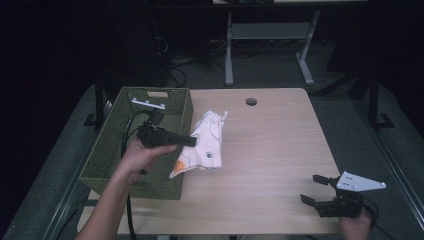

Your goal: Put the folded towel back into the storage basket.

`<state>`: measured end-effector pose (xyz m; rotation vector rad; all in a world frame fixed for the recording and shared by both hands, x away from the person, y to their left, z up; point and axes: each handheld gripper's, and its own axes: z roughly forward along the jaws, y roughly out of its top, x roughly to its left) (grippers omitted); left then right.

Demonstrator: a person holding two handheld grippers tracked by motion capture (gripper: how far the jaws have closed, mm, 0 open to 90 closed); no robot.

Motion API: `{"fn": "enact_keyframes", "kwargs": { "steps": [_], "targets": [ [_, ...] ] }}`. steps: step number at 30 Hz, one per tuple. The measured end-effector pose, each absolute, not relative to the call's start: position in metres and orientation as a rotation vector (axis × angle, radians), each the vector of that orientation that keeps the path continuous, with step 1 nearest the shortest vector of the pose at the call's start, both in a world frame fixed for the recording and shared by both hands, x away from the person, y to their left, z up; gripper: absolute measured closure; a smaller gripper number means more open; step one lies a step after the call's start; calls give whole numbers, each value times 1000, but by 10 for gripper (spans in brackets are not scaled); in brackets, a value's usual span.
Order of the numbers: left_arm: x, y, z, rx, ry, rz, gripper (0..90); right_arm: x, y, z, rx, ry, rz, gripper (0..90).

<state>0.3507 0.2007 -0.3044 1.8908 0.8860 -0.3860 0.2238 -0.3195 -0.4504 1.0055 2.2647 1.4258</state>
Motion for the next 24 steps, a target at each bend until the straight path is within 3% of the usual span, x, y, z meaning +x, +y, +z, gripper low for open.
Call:
{"fn": "enact_keyframes", "kwargs": {
  "steps": [24],
  "targets": [
    [347, 276, -291, 1875, 979, -313, 827, 225, -312, -451, 990, 2291, 1390, 135]
  ]
}}
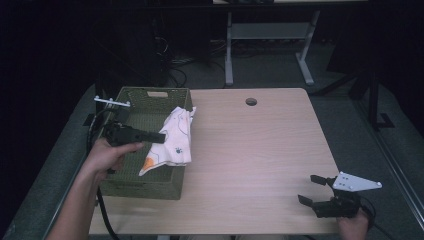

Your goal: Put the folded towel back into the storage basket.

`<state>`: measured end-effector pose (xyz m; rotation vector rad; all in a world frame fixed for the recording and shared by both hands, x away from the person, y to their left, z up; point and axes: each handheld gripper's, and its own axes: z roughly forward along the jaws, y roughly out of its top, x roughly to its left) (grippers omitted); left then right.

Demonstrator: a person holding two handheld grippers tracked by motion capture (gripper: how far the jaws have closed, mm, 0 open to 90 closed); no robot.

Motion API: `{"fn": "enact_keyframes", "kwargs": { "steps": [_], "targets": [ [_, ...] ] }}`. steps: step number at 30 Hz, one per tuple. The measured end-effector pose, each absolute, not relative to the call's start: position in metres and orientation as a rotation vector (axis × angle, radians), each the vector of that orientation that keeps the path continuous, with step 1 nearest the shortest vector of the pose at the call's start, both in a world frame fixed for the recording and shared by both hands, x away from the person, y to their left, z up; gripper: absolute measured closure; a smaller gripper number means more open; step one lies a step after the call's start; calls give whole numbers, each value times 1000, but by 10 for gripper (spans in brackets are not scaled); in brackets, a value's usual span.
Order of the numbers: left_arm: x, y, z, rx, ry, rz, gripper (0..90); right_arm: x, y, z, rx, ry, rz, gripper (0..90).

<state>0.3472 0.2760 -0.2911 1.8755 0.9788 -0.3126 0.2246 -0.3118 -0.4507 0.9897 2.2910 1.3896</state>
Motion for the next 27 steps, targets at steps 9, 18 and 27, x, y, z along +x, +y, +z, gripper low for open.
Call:
{"fn": "enact_keyframes", "kwargs": {
  "steps": [9, 18, 27],
  "targets": [
    [352, 301, -296, 1874, 1021, -296, 826, 227, -307, -451, 985, 2311, 1350, 135],
    [362, 320, -310, 1902, 1084, -274, 826, 227, -307, -452, 989, 2310, 1333, 135],
    [379, 326, -325, 1988, 1125, -243, 824, 229, -312, -456, 1026, 2294, 1340, 135]
  ]
}}
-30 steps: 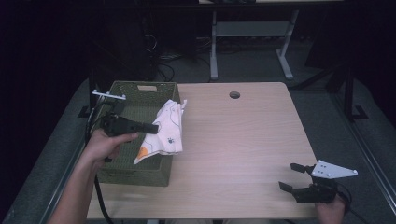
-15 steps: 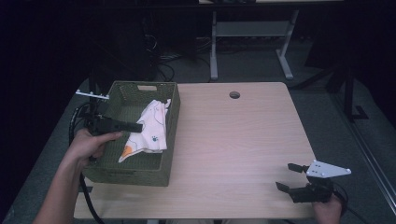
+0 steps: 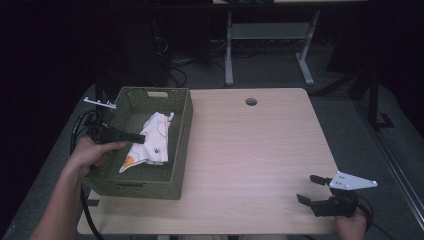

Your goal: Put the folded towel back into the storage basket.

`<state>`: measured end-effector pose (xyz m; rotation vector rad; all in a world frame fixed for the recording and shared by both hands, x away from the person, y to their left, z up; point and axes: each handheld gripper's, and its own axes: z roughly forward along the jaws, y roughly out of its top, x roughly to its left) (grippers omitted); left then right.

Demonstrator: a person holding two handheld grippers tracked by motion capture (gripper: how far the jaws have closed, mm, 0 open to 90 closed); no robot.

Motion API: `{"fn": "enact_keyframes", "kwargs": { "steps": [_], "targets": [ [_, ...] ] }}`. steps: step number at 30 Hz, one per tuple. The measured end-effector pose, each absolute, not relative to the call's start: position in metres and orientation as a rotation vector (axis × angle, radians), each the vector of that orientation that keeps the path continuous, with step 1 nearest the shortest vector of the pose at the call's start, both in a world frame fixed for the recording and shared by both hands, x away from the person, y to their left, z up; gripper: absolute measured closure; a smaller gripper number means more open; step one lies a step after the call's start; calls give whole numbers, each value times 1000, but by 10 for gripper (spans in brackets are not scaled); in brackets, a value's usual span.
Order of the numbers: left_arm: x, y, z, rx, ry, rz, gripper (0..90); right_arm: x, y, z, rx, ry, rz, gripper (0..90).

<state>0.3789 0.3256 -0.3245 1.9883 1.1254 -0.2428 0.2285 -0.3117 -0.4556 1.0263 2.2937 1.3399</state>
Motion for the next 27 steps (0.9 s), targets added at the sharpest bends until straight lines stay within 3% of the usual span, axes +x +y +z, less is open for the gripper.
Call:
{"fn": "enact_keyframes", "kwargs": {
  "steps": [5, 7, 8, 10, 12, 23, 27],
  "targets": [
    [390, 321, -337, 2076, 1125, -240, 823, 229, -314, -457, 1051, 2291, 1336, 135],
    [393, 319, -340, 2149, 1104, -166, 822, 230, -315, -458, 1057, 2287, 1336, 135],
    [394, 316, -342, 2204, 1085, -86, 798, 230, -316, -458, 1058, 2288, 1336, 135],
    [399, 311, -344, 2265, 1164, 101, 566, 231, -316, -458, 1062, 2290, 1333, 135],
    [402, 307, -346, 2318, 1171, 151, 551, 232, -316, -459, 1060, 2296, 1328, 135],
    [410, 280, -376, 2444, 1173, 2, 585, 230, -318, -457, 1043, 2295, 1349, 135],
    [410, 266, -391, 2567, 1136, -66, 627, 231, -318, -457, 1045, 2298, 1344, 135]
  ]
}}
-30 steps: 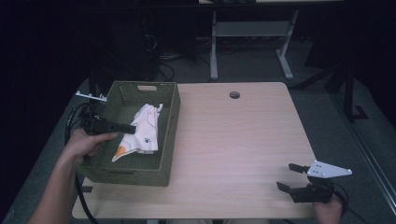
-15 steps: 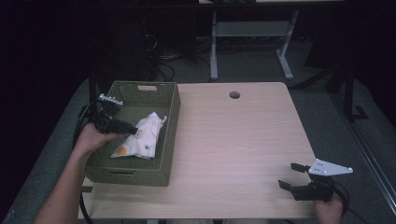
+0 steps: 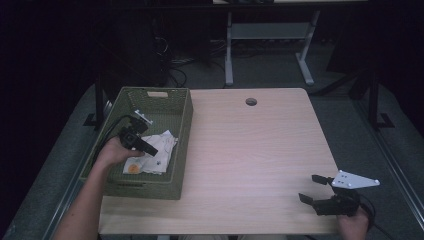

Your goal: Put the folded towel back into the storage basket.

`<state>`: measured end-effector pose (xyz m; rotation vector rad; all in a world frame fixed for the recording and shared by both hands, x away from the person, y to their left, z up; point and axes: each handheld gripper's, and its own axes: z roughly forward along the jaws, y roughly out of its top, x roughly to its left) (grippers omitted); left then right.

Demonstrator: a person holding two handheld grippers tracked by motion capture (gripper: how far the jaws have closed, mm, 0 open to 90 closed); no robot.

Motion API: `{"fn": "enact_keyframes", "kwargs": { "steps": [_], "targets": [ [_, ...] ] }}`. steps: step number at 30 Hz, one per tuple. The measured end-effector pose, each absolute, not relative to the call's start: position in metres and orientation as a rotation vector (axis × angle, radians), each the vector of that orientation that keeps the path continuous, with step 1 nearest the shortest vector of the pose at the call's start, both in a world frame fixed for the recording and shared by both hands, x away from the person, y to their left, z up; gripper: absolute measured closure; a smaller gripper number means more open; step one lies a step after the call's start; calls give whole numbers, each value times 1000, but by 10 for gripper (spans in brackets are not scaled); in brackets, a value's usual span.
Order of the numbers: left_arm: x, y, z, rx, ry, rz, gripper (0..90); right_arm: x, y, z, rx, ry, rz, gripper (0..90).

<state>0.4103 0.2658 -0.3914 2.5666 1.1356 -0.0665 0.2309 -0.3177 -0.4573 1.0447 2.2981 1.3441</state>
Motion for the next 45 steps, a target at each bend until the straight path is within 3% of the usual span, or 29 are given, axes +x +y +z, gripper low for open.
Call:
{"fn": "enact_keyframes", "kwargs": {
  "steps": [9, 11, 15, 18, 24, 26, 27, 28, 35, 45],
  "targets": [
    [412, 247, -422, 2736, 1135, -167, 590, 231, -321, -455, 1038, 2287, 1350, 135],
    [412, 248, -423, 2720, 1156, -144, 623, 231, -322, -455, 1031, 2284, 1357, 135],
    [412, 247, -424, 2703, 1191, -129, 791, 231, -321, -455, 1037, 2285, 1362, 135],
    [413, 247, -422, 2686, 1212, -126, 863, 230, -321, -454, 1030, 2283, 1359, 135],
    [412, 252, -409, 2514, 1230, -226, 881, 231, -322, -455, 1039, 2274, 1373, 135],
    [410, 252, -406, 2489, 1199, -252, 824, 231, -322, -454, 1035, 2281, 1370, 135],
    [411, 254, -403, 2448, 1217, -235, 732, 231, -322, -454, 1034, 2282, 1368, 135],
    [412, 257, -401, 2443, 1216, -213, 726, 231, -322, -454, 1037, 2282, 1366, 135],
    [424, 268, -408, 2497, 1333, -29, 848, 232, -321, -454, 1031, 2277, 1365, 135],
    [434, 263, -424, 2625, 1379, 95, 802, 234, -322, -454, 1040, 2268, 1371, 135]
  ]
}}
